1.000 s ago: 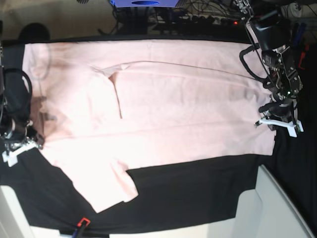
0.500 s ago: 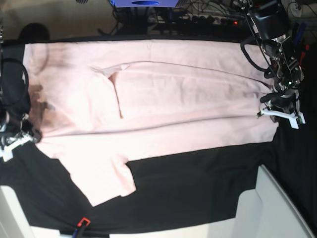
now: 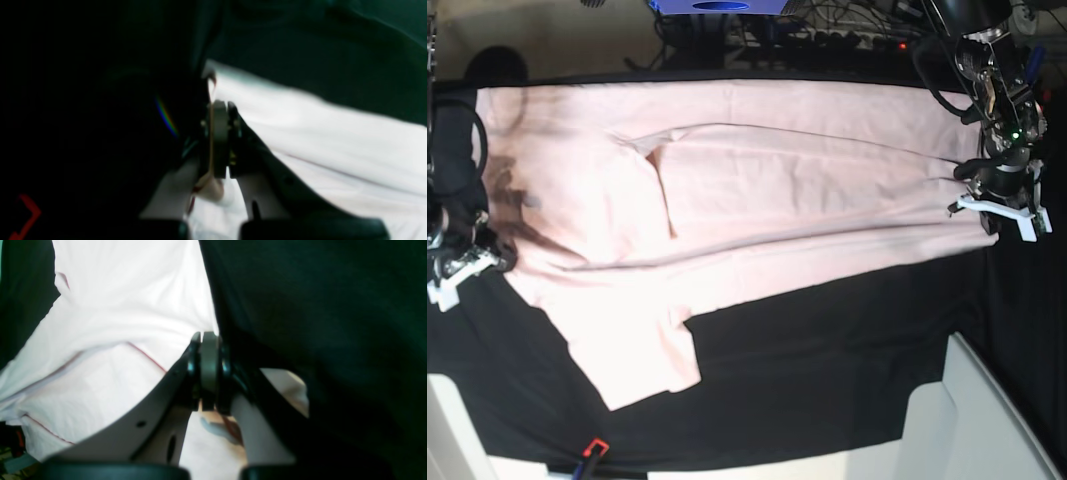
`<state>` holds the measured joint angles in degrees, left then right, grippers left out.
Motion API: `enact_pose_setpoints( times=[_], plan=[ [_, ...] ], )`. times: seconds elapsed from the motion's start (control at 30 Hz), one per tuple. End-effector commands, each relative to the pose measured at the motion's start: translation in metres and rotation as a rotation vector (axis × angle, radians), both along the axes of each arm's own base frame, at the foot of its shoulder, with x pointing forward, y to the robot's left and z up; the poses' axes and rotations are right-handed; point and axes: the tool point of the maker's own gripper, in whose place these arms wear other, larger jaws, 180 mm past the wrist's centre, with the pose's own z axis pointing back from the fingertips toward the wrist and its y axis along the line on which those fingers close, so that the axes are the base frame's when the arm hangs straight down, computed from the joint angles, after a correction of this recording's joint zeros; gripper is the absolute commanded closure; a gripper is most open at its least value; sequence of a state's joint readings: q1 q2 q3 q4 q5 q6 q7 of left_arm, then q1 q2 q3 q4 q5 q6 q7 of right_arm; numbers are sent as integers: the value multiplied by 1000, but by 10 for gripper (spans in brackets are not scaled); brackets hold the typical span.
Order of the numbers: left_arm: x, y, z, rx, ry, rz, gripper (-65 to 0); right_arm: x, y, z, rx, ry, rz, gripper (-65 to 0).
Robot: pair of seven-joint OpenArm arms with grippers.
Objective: Fold the T-shirt properly
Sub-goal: 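Fold the hem half of the shirt toward the collar edge with both grippers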
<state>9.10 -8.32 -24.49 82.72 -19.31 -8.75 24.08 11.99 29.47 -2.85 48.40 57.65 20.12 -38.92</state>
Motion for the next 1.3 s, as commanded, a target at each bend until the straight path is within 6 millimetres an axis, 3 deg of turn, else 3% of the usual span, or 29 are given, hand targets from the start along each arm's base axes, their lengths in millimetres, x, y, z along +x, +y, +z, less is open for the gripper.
enact_pose_setpoints(
  times=[0.0, 0.37, 0.47, 0.67, 0.8, 1.07, 1.17, 1.23, 1.27],
  plan=[
    [9, 9, 23, 46, -65, 0, 0, 13, -10, 19, -14, -62, -3, -1],
    [-3, 11, 25, 78, -44, -31, 0, -13, -25, 25, -9, -60, -38, -1],
    [-1, 2, 28, 75, -52, -86, 0, -17, -22, 27, -14, -58, -20, -1],
    [-13, 2, 31, 98, -35, -105, 0, -31, -18, 27, -12, -47, 0, -1],
    [-24, 14, 38, 129, -31, -86, 0, -42, -20, 28, -2, -27, -10, -1],
    [-49, 29, 28, 142, 24, -49, 0, -59, -14, 16, 10, 11, -7, -4],
    [-53, 28, 17, 124, 48, -49, 0, -63, -7, 12, 30, 29, 0, -26],
    [-54, 28, 14, 119, 57, -48, -12, -66, -3, 11, 42, 47, 10, -96],
    [-54, 28, 13, 117, 58, -47, -49, -66, -2, 10, 45, 53, 13, -149]
  ],
)
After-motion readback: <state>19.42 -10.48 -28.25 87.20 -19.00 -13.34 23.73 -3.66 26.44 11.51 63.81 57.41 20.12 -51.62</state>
